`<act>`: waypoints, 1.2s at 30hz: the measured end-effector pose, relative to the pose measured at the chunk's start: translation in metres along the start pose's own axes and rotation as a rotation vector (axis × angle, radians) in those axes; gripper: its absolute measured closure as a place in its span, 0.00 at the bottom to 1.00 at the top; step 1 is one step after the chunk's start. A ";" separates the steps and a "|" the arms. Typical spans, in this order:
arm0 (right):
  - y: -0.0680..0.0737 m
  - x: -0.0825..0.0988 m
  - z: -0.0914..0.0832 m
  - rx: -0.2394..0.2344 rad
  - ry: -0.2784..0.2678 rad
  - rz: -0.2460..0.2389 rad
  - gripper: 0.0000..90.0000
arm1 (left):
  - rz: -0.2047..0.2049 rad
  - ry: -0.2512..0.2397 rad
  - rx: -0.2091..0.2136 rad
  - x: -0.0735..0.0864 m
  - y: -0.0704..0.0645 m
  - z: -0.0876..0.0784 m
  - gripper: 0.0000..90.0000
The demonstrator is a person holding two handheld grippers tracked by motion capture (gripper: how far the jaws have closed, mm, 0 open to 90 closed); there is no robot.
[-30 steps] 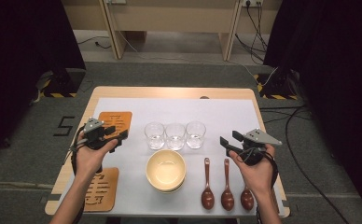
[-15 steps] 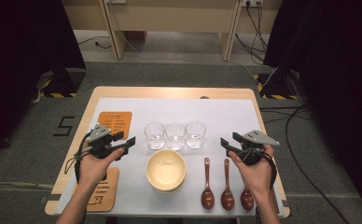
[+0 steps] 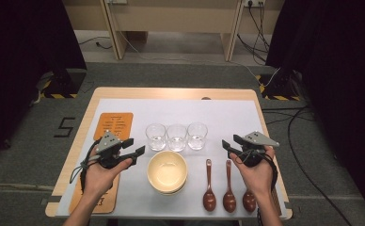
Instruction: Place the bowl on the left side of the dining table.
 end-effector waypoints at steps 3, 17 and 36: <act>0.001 0.000 0.000 -0.004 0.002 0.002 0.54 | 0.027 -0.001 0.009 -0.001 -0.008 0.000 0.50; 0.001 0.000 0.000 -0.009 0.004 -0.005 0.55 | 0.121 0.040 0.078 0.003 -0.037 0.013 0.59; 0.000 0.002 0.001 -0.008 0.017 0.003 0.55 | 0.191 0.123 0.073 0.015 -0.043 0.034 0.84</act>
Point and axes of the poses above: each handheld gripper's, and its own axes: z roughly forward along the jaws, x roughly out of its underside, y roughly to its left, the point moved 4 cm from there along z, roughly forward along the jaws, and after that the axes turned 6 degrees about z, right-handed, at the moved point
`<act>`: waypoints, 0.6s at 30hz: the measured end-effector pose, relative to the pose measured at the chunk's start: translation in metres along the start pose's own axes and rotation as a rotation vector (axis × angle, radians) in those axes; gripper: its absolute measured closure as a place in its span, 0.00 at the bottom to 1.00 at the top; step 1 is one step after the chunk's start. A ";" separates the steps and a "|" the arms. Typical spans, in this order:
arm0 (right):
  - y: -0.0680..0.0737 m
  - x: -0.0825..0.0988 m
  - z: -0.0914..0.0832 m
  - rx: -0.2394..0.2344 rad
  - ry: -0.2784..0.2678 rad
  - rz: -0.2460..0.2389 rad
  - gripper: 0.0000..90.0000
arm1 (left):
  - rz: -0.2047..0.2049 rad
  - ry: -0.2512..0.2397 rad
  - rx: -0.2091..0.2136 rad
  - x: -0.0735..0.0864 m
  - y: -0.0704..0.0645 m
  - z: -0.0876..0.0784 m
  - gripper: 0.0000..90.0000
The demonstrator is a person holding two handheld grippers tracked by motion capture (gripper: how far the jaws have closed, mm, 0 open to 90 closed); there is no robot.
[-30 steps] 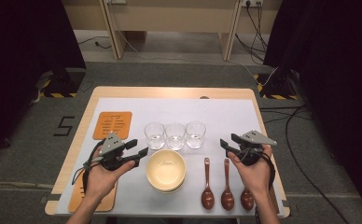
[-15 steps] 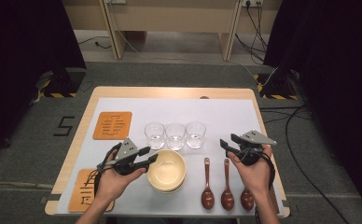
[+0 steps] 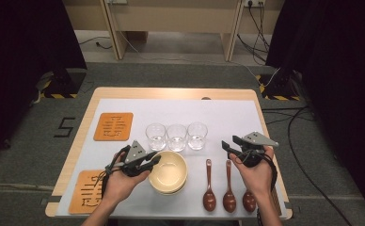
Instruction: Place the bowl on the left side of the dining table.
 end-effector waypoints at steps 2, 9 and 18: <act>0.000 0.000 0.000 0.000 0.001 0.000 0.55 | 0.004 -0.003 -0.002 0.000 -0.001 0.001 0.85; 0.000 0.000 0.000 -0.004 0.000 0.009 0.55 | 0.019 0.010 -0.001 -0.001 -0.002 0.003 0.89; -0.001 0.002 0.002 -0.006 0.004 0.009 0.55 | 0.057 0.021 -0.021 -0.003 -0.005 0.003 0.90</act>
Point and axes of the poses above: each handheld gripper's, and its own axes: z roughly forward along the jaws, x roughly out of its underside, y roughly to its left, the point moved 4 cm from there along z, roughly forward along the jaws, and after that the axes turned 6 degrees about z, right-handed, at the moved point
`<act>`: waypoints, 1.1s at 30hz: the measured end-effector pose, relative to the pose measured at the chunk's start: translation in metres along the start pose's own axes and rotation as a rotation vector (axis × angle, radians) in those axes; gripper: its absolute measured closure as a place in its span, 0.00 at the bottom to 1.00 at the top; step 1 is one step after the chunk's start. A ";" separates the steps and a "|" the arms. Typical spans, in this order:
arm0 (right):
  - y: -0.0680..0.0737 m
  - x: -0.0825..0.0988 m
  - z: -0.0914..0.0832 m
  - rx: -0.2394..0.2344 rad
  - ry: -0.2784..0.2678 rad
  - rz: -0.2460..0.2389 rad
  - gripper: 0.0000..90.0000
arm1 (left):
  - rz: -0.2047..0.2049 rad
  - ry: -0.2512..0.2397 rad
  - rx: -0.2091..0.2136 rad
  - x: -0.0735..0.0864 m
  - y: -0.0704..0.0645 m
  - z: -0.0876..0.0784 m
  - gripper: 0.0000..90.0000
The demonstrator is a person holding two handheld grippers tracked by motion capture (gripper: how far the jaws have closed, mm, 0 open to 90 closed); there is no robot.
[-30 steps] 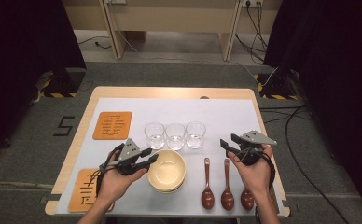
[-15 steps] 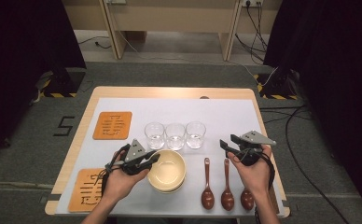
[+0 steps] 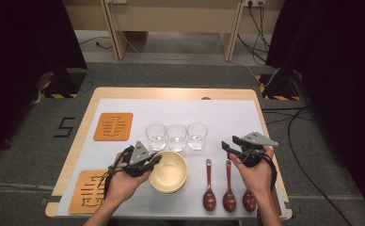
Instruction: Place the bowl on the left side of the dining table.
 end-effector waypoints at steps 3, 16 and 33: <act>0.000 0.000 0.000 0.000 0.000 0.000 0.55 | 0.008 -0.004 -0.004 0.000 -0.001 -0.001 0.90; -0.001 0.001 -0.001 -0.001 0.000 0.007 0.55 | 0.040 -0.047 -0.014 -0.007 -0.004 -0.007 0.91; -0.001 0.001 0.000 0.000 0.003 0.005 0.55 | 0.046 -0.207 -0.052 -0.020 -0.002 -0.033 0.91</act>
Point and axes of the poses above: each handheld gripper's, and its own axes: z roughly forward along the jaws, x roughly out of its underside, y roughly to its left, the point moved 4 cm from there along z, roughly forward along the jaws, and after that the axes turned 6 degrees about z, right-handed, at the moved point
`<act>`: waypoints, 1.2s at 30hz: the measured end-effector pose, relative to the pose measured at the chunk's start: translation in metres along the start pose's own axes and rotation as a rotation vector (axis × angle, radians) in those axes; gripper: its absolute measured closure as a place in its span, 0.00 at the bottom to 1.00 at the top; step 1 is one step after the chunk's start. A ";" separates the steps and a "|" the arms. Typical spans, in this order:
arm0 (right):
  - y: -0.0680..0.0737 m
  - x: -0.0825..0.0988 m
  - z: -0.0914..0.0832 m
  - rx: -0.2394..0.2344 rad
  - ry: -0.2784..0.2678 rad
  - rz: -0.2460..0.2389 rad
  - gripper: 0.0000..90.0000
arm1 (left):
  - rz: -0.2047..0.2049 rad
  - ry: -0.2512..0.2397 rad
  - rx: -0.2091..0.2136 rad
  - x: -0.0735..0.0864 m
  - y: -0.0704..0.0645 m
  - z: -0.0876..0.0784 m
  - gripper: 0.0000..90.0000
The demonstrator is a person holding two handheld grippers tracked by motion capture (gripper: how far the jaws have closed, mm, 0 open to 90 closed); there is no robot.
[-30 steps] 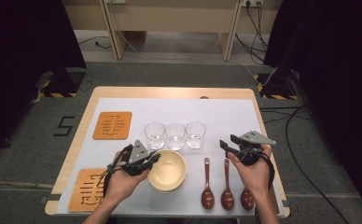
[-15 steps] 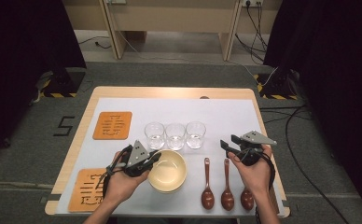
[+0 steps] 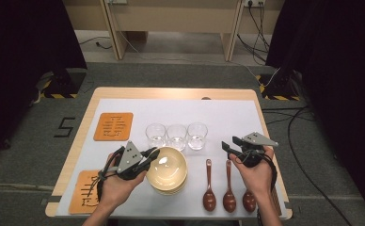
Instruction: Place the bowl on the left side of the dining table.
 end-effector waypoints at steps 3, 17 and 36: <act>0.000 0.000 0.000 0.000 0.000 -0.003 0.55 | -0.001 -0.029 -0.012 -0.005 0.003 -0.004 0.91; 0.000 0.001 0.000 0.000 -0.001 0.002 0.54 | -0.006 -0.057 -0.045 -0.013 0.016 -0.011 0.91; 0.000 0.001 0.001 0.000 0.001 0.004 0.54 | -0.013 -0.088 -0.089 -0.020 0.031 -0.018 0.91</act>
Point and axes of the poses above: each handheld gripper's, and its own axes: z roughly forward along the jaws, x roughly out of its underside, y roughly to its left, the point moved 4 cm from there along z, roughly forward along the jaws, and after that the axes turned 6 degrees about z, right-handed, at the moved point
